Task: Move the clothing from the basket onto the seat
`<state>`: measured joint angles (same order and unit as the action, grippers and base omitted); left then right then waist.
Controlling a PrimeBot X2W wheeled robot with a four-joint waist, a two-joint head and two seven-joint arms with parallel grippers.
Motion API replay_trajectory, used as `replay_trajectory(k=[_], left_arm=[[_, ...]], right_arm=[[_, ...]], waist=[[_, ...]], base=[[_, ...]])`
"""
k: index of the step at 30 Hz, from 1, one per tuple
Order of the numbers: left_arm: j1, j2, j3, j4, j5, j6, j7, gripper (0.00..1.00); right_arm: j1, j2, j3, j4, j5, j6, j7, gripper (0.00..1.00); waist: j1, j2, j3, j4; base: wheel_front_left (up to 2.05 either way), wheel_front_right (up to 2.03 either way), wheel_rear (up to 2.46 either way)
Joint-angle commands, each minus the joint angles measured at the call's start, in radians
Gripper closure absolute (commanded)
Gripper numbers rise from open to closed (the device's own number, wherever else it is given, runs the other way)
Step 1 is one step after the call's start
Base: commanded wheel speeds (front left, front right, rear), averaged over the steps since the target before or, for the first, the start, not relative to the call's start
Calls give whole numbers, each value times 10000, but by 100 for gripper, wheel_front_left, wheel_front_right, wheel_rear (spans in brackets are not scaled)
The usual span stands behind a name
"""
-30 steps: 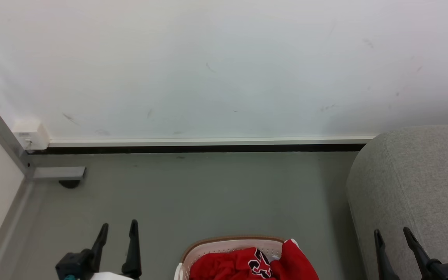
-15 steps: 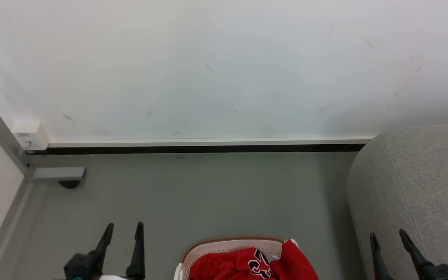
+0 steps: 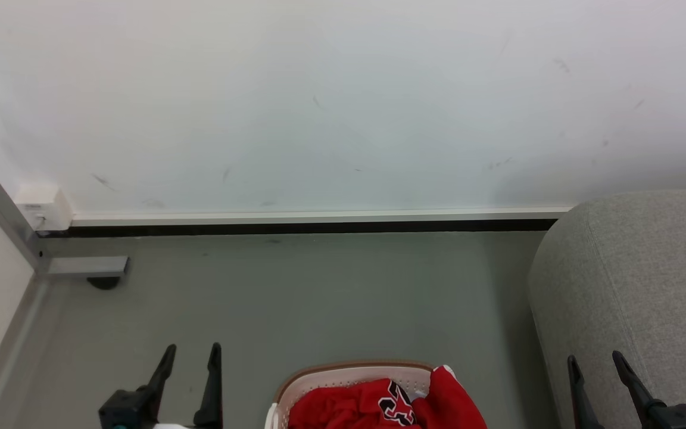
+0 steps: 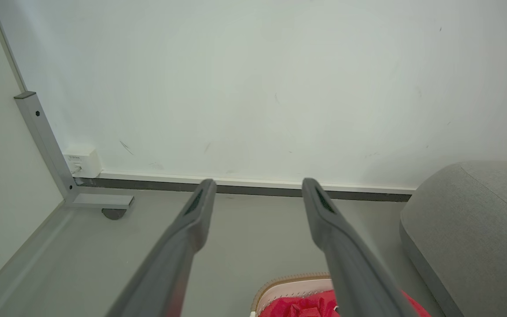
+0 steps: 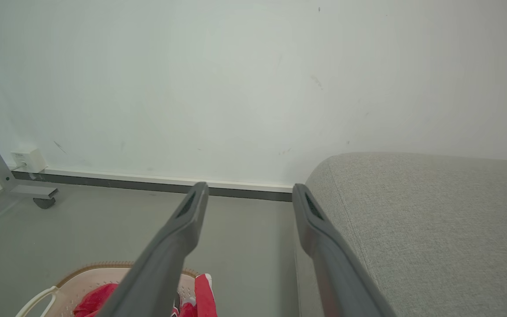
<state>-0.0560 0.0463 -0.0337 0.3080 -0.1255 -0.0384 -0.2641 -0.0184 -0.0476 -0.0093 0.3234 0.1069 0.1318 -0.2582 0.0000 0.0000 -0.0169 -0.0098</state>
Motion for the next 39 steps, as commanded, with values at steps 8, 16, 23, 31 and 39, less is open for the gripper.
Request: replay_trajectory(k=[8,16,23,31,39], left_arm=[[35,71,95,1,26,-28,-7,0],[-578,65,-286,153,282,-318,-5,0],[-1540,179,-1364,1195,704,-758,-5,0],[-3052,460,-3208,3685,1240,-922,296,0],[-4410,882,-5103,5693,1260,-910,1381,0]], right_arm=[[-104,-9,38,-142,153,-21,-69,0],[-359,-10,93,-444,237,-21,-48,0],[-758,-13,155,-765,371,-21,-48,0],[-1374,-13,478,-1152,626,-22,-48,0],[-2141,-12,774,-1584,1075,-22,-48,0]], waist=[[0,0,99,-168],[0,0,588,-647],[0,0,1530,-1200],[0,0,2932,-1886],[0,0,4626,-2553]], base=[[0,0,0],[0,0,0],[0,0,0],[0,0,0],[0,0,0]])
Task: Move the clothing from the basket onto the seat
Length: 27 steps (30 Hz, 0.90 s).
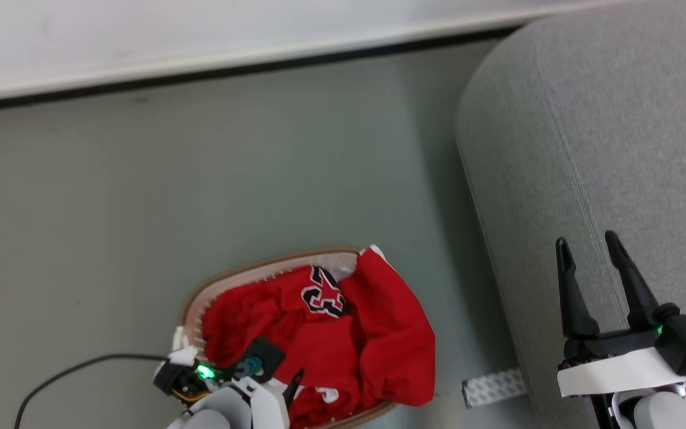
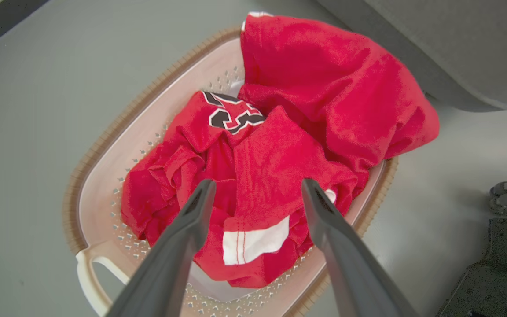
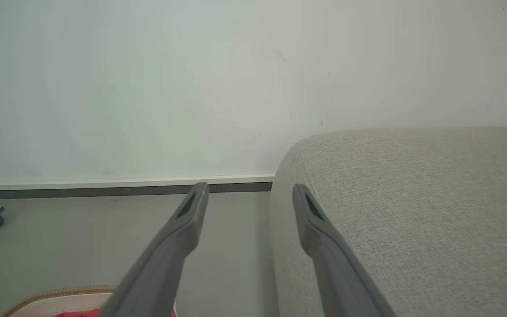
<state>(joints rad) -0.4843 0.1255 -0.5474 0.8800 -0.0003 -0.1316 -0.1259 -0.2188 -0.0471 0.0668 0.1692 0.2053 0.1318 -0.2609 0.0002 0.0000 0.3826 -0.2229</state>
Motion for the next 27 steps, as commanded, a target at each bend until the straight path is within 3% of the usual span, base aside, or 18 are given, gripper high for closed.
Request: replay_trajectory(k=[1,10,18,19,20,21,27], left_arm=[[-257,139,-147,179,-7,21,145,0],[-1330,726,-1688,1351,-186,19,729,0],[-1981,1221,-2466,2153,-280,19,1134,0],[-2039,1231,-2528,2220,-350,18,1116,39],[-2054,1217,-2569,2294,-475,18,1097,89],[-2049,1195,-2600,2334,-597,18,1046,100],[-1989,845,-2419,2327,-1390,18,505,100]], right_arm=[[-182,-19,6,-77,129,-22,-21,0],[-679,-17,235,-450,632,-21,-21,0],[-919,-17,438,-742,1014,-22,-21,0],[-916,-19,392,-749,1058,-22,-21,0],[-899,-19,361,-750,1061,-22,-21,0],[-869,-16,332,-739,1065,-22,-21,0],[-603,-19,39,-484,1000,-22,-21,0]], waist=[[-2,0,789,-472],[-2,0,2139,-921],[-2,0,3043,-1330],[-2,0,3064,-1349],[-2,0,3071,-1361],[-2,0,3053,-1356],[-2,0,2370,-951]], base=[[0,0,0],[0,0,0],[0,0,0],[0,0,0],[0,0,0],[0,0,0],[0,0,0]])
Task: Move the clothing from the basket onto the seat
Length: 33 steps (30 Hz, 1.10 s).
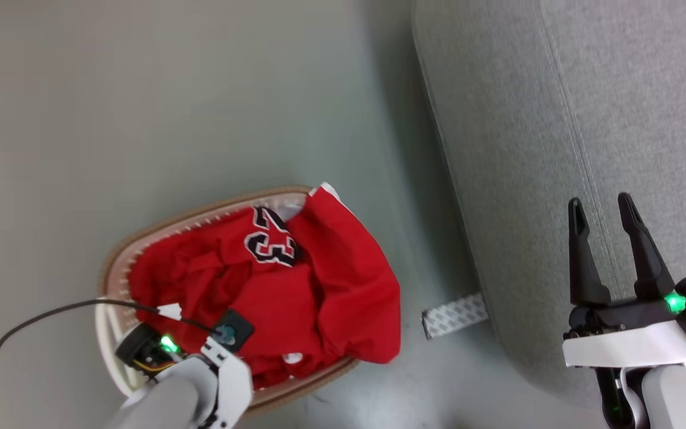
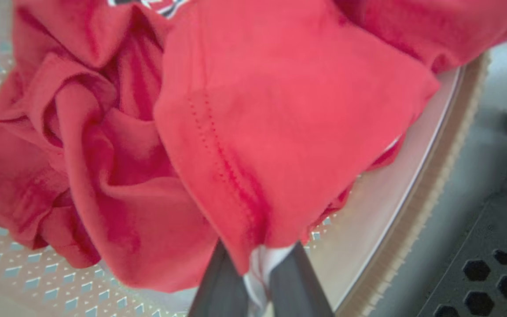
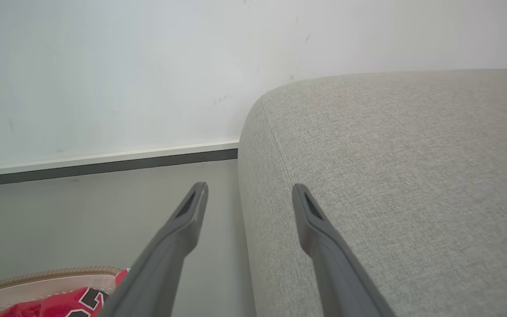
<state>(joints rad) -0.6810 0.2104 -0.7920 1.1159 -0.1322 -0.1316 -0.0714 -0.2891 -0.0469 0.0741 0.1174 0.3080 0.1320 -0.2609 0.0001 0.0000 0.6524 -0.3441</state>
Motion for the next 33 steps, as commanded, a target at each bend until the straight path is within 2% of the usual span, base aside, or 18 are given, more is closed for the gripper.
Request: replay_trajectory(k=[1,10,20,25,33], left_arm=[[22,-66,112,-53,-248,18,-158,100],[661,-606,762,-477,-1624,18,-918,100],[1633,-990,1132,-1819,-2607,95,-905,100],[2033,-951,1310,-3061,-2958,403,-615,100],[2483,-552,1665,-5457,-3261,1000,25,100]], right_arm=[[136,-21,-90,88,-69,-23,-21,0],[784,-27,-516,643,-525,-23,-21,0],[1909,-32,-1090,1153,-872,-24,-21,0],[2395,-32,-1250,1282,-987,-23,-21,0],[2976,-32,-1327,1410,-1129,-23,-21,0]], waist=[[-1,0,-531,374],[-1,0,-2574,1465],[-1,0,-4856,2431],[-1,0,-5632,2763],[-1,0,-6488,3112]], base=[[0,0,0],[0,0,0],[0,0,0],[0,0,0],[0,0,0]])
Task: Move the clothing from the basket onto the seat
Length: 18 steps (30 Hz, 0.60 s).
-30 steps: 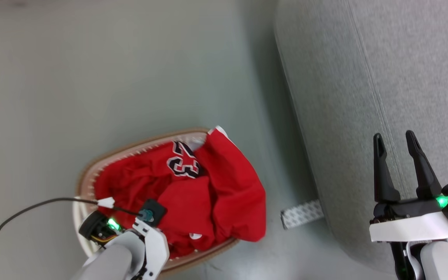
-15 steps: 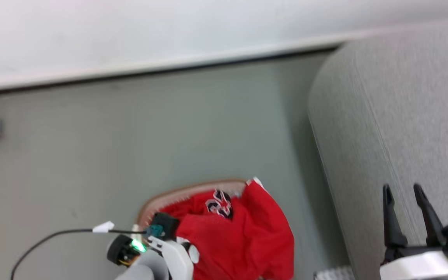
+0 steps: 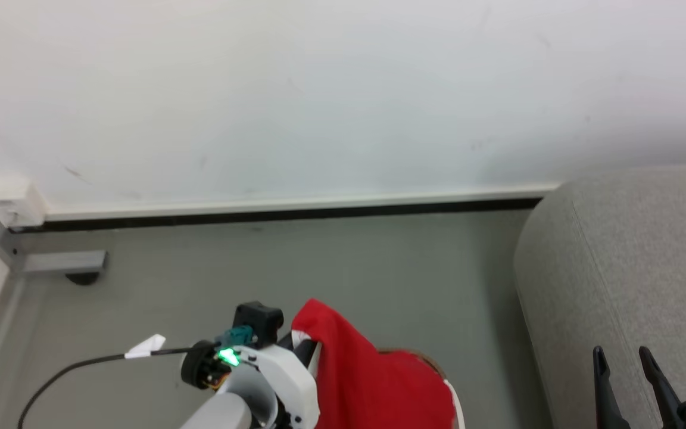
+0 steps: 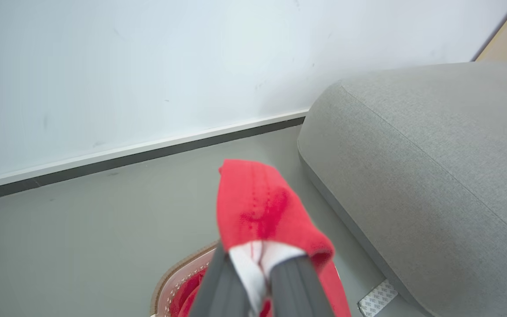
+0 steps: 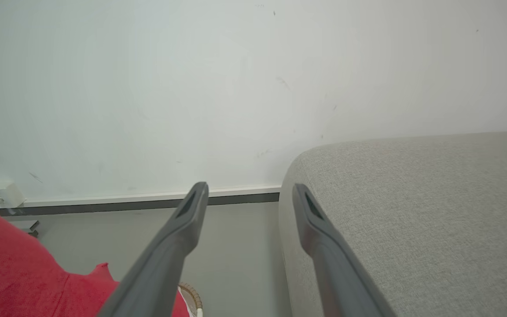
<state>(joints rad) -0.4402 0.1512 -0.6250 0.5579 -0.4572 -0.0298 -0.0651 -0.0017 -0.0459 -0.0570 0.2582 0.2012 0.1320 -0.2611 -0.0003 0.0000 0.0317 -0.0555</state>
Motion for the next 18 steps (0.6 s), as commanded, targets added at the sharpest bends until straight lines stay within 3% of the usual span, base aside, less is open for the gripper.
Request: replay_trajectory(k=[1,9,18], left_arm=[[131,114,62,-253,-57,76,77,100],[303,726,527,-2793,-279,795,862,100],[160,1135,819,-4083,-310,1264,1489,100]], right_arm=[[164,-41,-22,17,-79,-23,-19,0],[408,-41,99,128,-140,-25,-19,0],[390,-47,672,206,-152,-23,-19,0]], waist=[[3,0,-355,262],[3,0,-812,386],[3,0,-907,397]], base=[[0,0,0],[0,0,0],[0,0,0]])
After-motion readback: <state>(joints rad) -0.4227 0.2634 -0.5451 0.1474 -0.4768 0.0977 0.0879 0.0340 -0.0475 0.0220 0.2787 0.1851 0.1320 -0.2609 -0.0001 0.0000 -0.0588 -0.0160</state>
